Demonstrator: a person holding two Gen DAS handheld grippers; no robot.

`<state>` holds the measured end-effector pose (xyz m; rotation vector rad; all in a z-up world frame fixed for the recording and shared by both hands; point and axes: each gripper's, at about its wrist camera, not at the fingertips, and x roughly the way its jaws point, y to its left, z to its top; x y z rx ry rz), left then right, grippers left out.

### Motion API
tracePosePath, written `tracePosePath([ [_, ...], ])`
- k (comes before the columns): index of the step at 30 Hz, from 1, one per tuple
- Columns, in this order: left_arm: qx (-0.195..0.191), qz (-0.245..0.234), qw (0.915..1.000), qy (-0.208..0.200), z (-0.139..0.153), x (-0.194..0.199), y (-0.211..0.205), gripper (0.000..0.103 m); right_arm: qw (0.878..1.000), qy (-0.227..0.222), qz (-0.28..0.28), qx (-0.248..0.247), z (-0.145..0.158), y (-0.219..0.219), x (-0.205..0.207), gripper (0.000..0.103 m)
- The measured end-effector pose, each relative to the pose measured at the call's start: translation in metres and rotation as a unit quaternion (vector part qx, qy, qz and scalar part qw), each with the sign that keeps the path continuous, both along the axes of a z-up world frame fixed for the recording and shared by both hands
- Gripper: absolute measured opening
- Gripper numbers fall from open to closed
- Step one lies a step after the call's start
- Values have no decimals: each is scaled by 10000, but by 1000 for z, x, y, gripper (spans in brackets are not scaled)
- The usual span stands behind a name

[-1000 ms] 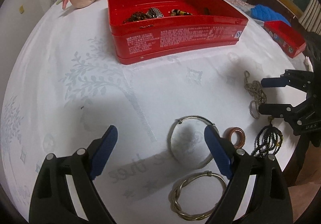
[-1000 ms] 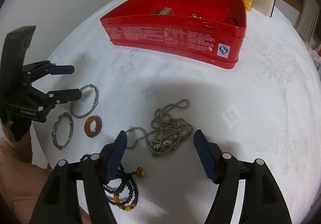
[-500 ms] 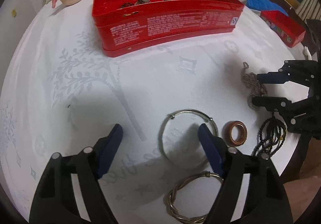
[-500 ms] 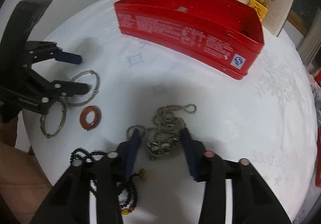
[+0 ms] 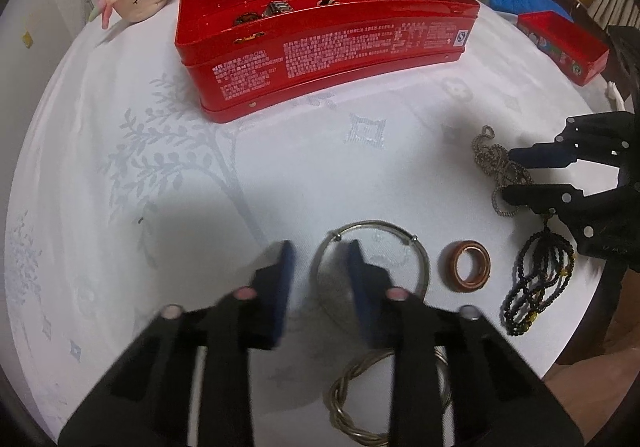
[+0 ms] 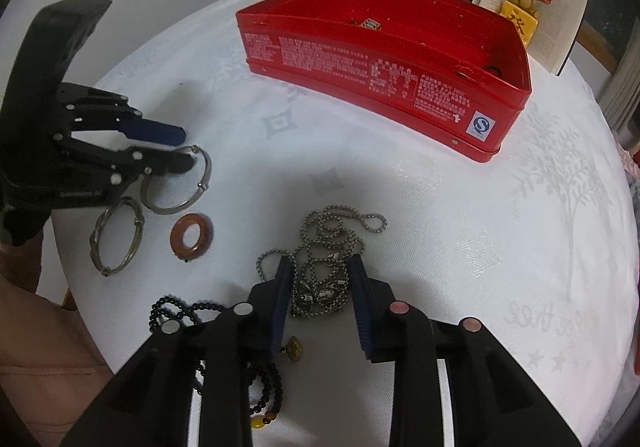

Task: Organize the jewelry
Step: 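Grasp the plain silver bangle with the left tool while the right tool grasps the silver chain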

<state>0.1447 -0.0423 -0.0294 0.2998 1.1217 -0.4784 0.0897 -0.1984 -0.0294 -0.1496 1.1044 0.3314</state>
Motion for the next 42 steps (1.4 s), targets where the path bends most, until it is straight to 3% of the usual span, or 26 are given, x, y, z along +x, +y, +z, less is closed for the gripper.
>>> tracePosePath([
  [4, -35, 42, 10000, 32, 0, 3, 1, 8, 10000, 18, 51, -33, 0, 0, 2, 31],
  [5, -47, 42, 10000, 37, 0, 3, 2, 5, 10000, 28, 57, -27, 0, 0, 3, 37],
  [6, -54, 49, 10000, 41, 0, 4, 2, 5, 10000, 29, 48, -26, -1, 0, 4, 51],
  [8, -76, 49, 9999, 49, 1, 5, 3, 5, 9999, -11, 50, -102, -1, 3, 5, 60],
  [13, -120, 37, 9999, 68, 0, 5, 5, 3, 9998, -11, 113, -141, -5, 7, 8, 61],
  [16, -103, 7, 9999, 73, 0, 5, 5, 4, 9997, -19, 174, -179, -5, 10, 9, 52],
  [18, -133, -20, 9998, 114, 1, 4, 6, 6, 9996, -10, 220, -155, -4, 12, 9, 34],
  [20, -203, -63, 9996, 182, 2, 3, 7, 23, 9997, 32, 224, -84, -3, 13, 11, 19],
  [22, -170, -99, 9997, 167, 1, 2, 6, 25, 9997, 69, 223, -14, -3, 13, 12, 9],
  [27, -34, -149, 9999, 69, -1, 0, 0, 21, 9999, 32, 37, 100, 0, 8, 15, 7],
  [29, 71, -129, 9999, -14, -2, -1, -3, 4, 9999, -28, -31, 164, 5, 2, 14, 6],
  [31, 15, -84, 10000, 40, -1, 1, -2, 0, 9997, -87, -97, 213, 10, -3, 14, 6],
  [42, -456, 228, 9985, -197, 18, 3, 14, 0, 9967, -584, -253, 503, 48, -20, 5, 6],
])
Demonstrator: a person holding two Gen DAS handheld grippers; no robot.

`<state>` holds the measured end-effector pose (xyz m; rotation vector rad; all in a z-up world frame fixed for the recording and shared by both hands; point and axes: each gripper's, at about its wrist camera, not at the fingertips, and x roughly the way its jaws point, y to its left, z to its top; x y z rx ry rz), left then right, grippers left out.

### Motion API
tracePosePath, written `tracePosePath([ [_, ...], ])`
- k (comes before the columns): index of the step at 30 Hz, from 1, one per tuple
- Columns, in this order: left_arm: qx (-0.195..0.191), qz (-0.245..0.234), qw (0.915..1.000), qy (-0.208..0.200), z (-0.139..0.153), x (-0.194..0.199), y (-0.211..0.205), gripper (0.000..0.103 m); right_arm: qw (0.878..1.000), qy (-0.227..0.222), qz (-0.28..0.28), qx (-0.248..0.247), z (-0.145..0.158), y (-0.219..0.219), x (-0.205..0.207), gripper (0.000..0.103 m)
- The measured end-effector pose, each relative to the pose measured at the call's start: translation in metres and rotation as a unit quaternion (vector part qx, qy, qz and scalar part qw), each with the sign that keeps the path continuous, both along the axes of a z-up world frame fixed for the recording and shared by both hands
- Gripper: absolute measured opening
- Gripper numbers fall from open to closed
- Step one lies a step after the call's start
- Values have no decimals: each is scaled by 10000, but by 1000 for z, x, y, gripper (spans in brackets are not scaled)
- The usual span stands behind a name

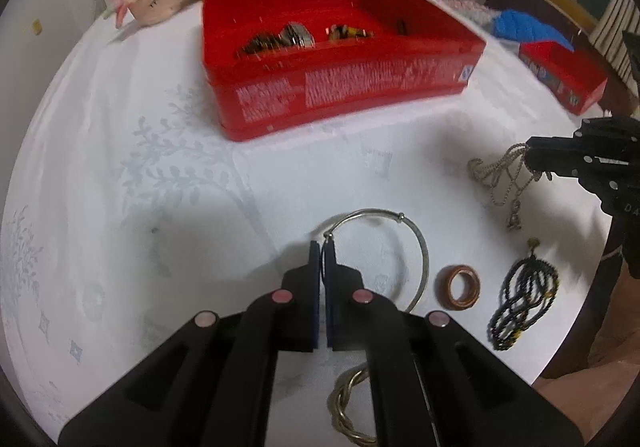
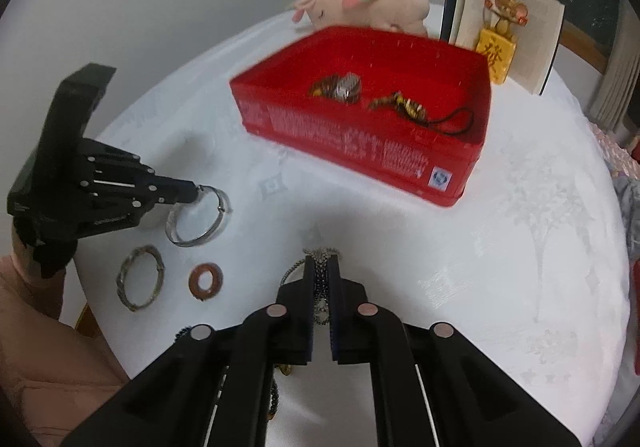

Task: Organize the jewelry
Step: 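Grasp the plain silver bangle with the left tool while the right tool grasps the silver chain, then carry the silver bangle and silver chain over the red tin with both tools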

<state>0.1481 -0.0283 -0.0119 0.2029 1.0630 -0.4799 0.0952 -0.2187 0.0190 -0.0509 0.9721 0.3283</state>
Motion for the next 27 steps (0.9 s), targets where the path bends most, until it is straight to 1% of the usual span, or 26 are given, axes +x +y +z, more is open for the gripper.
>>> tracePosePath([
  [3, -118, 47, 9999, -116, 11, -1, 4, 0, 9998, -174, -20, 42, 12, -2, -1, 6],
  [11, -263, 42, 9988, -403, 35, -2, -1, 0, 9976, -683, -20, 61, 52, -1, -1, 6],
  [19, -399, -50, 9975, -588, 52, -5, -3, 0, 9963, -854, 4, 122, 67, 0, 2, 6],
  [27, -415, -81, 9970, -644, 58, -4, -5, 0, 9951, -971, 55, 158, 77, 1, 3, 6],
])
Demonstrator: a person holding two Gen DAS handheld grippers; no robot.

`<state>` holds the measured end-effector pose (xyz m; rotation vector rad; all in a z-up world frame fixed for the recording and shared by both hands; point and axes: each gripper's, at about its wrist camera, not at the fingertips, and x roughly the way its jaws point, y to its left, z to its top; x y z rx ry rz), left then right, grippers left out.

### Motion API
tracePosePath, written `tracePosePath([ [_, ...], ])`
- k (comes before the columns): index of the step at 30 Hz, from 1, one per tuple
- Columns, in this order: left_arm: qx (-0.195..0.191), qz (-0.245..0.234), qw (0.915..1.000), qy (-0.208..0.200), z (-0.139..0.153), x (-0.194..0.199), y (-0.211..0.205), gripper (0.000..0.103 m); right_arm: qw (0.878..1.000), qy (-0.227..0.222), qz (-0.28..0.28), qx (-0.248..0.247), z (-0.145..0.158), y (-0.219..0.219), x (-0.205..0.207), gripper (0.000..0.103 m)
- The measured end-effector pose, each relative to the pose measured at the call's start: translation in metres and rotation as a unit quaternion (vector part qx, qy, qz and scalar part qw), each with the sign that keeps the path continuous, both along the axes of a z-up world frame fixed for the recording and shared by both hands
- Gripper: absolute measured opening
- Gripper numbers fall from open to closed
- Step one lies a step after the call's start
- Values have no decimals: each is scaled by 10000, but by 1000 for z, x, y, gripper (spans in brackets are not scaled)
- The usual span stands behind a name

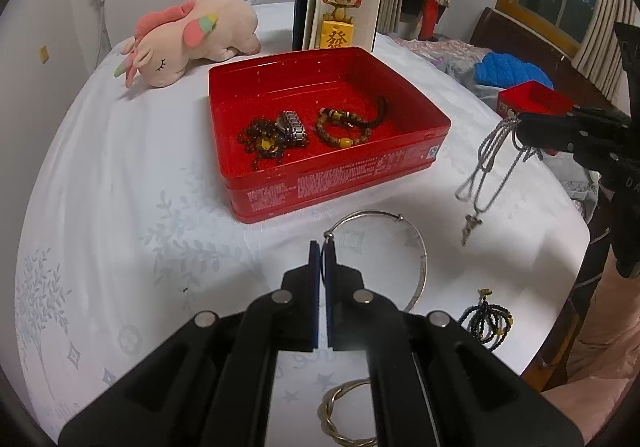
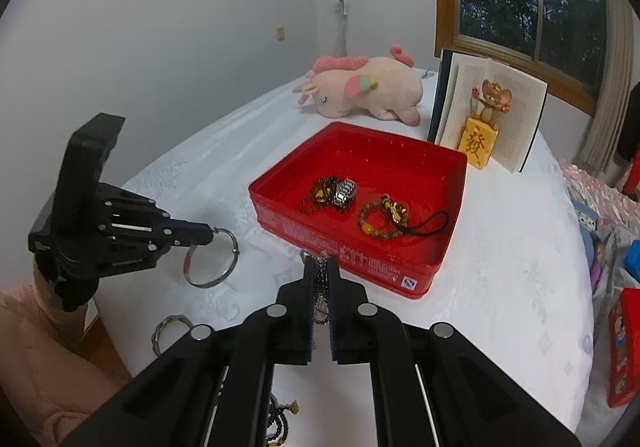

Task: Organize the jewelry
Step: 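Carry the silver bangle and silver chain over the red tin with both tools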

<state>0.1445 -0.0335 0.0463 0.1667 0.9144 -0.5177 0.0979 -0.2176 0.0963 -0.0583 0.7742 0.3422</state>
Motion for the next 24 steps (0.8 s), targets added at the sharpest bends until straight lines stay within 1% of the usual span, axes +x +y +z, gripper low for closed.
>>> tracePosePath([
  [6, 26, 11, 9999, 98, -5, 2, 1, 1, 9999, 124, -9, 72, -6, -1, 5, 6],
  [10, 20, 63, 9999, 131, -5, 6, 3, 1, 9998, 160, -35, 130, -4, -3, 11, 6],
  [17, 24, 33, 10000, -36, 15, 21, -3, 1, 9998, -32, -23, 196, 21, -3, 24, 5],
  [19, 29, 46, 10000, -77, 22, 31, -6, 1, 9997, -90, -25, 218, 28, -3, 29, 5],
  [24, 46, 98, 9999, -48, 30, 57, -14, 1, 9994, -182, -35, 309, 42, -6, 47, 5],
])
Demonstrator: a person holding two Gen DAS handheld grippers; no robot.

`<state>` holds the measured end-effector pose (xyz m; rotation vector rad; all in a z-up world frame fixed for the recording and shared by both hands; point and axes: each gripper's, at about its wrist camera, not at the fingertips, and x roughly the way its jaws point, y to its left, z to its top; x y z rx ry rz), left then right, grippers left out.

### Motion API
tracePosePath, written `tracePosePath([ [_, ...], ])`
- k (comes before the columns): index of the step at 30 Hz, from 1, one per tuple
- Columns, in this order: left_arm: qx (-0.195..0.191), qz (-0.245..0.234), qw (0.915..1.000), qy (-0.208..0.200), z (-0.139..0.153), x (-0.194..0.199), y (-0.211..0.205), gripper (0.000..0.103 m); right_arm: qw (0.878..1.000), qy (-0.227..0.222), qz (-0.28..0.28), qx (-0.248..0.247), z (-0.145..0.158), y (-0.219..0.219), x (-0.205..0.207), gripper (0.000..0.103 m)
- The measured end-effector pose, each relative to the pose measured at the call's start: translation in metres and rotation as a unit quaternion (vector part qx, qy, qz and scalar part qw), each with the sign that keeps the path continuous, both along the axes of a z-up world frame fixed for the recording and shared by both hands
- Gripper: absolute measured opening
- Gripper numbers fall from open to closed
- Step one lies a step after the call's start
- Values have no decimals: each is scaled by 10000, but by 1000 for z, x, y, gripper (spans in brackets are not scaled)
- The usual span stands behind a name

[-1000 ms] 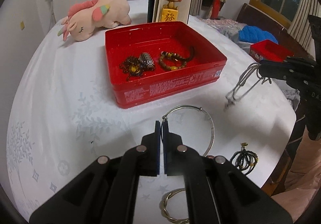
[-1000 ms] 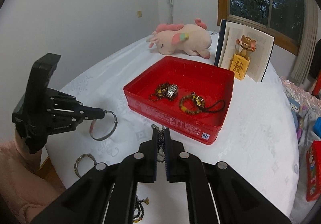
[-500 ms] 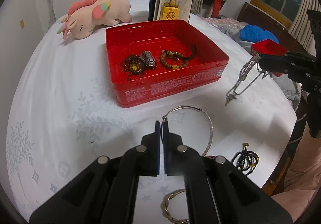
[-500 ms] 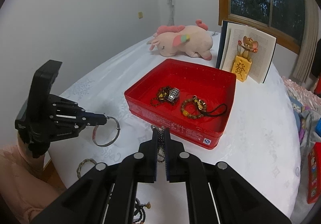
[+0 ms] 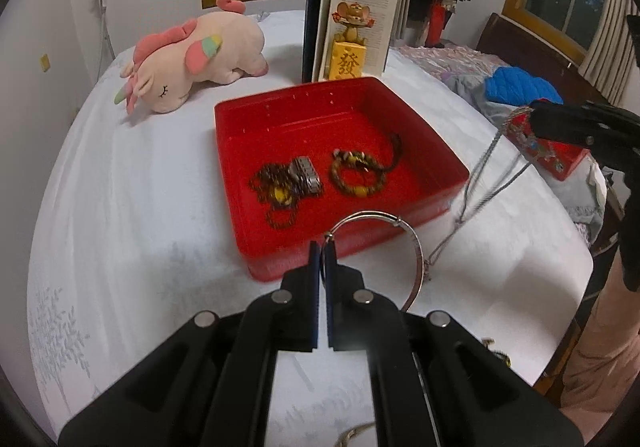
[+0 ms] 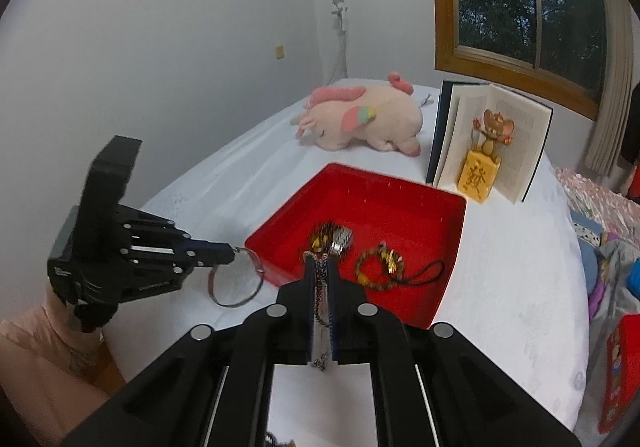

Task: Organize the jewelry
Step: 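Carry the silver bangle and silver chain over the red tin with both tools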

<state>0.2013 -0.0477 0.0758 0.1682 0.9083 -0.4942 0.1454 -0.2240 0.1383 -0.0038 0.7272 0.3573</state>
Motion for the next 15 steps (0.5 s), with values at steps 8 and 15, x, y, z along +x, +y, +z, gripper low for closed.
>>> tracePosePath([
  [8, -179, 85, 9998, -13, 14, 28, -1, 1, 9987, -467, -24, 224, 46, -11, 14, 5],
  [15, -208, 175, 9996, 49, 17, 54, -4, 1, 9981, -583, -66, 165, 75, -14, 45, 5],
])
